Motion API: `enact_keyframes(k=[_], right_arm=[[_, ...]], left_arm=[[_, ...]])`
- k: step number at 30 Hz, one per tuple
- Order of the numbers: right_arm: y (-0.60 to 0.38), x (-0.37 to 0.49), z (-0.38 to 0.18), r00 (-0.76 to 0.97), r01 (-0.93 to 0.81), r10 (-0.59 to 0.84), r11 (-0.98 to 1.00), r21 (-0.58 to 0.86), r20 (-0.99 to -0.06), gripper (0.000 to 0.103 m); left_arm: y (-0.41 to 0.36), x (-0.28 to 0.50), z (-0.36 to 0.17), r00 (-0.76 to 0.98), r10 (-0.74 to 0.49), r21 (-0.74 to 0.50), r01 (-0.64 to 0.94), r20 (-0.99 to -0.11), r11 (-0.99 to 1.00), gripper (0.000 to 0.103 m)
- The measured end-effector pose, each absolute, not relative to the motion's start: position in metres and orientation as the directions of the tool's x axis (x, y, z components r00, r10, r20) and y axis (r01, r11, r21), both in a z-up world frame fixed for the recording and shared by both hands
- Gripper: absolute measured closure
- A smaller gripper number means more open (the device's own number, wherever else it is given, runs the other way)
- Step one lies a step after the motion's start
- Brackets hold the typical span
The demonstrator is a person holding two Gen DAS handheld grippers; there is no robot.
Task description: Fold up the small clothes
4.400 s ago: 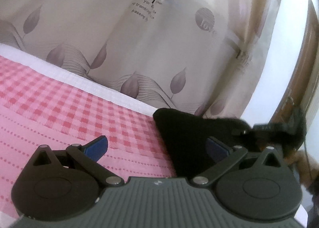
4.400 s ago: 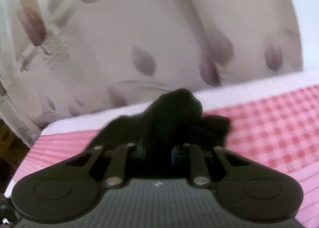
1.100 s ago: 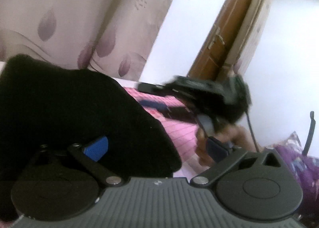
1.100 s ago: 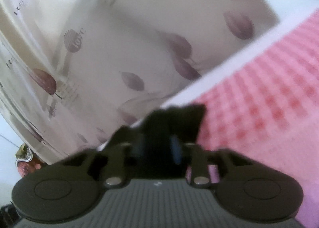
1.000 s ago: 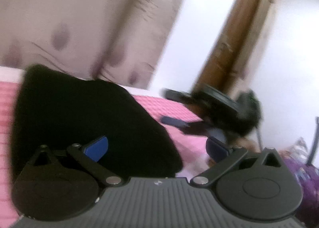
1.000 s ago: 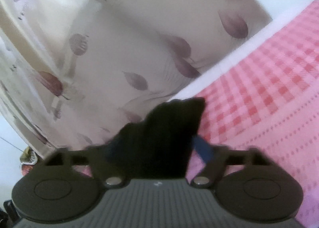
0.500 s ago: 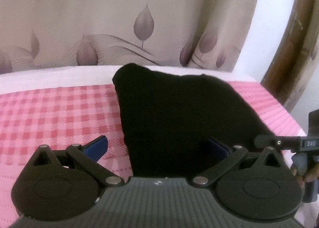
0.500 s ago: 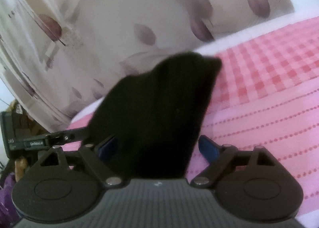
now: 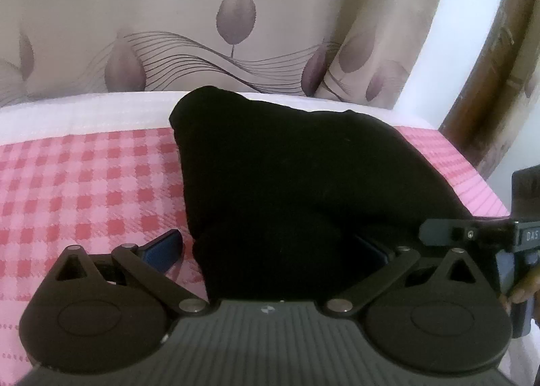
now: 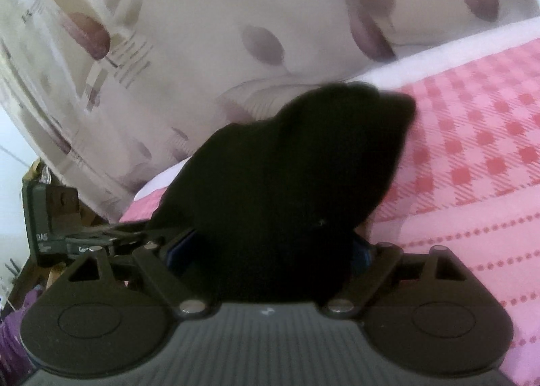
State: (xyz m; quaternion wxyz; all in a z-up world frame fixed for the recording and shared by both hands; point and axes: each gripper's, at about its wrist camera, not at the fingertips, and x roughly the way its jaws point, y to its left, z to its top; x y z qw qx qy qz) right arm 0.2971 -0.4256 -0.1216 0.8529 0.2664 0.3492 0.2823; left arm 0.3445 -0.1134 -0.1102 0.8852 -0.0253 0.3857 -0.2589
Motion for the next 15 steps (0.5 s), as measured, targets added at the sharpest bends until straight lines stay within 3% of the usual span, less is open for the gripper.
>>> enact_keyframes(k=[15], right_arm=[[-0.4319,0.3018,-0.1216,0.579,-0.278,0.689,0.67,0.688,-0.436,0.013]], left_arm=[[-0.1207,0.3452,-0.1086,0.58,-0.464,-0.185,0.474,-0.67,0.861,0.0]])
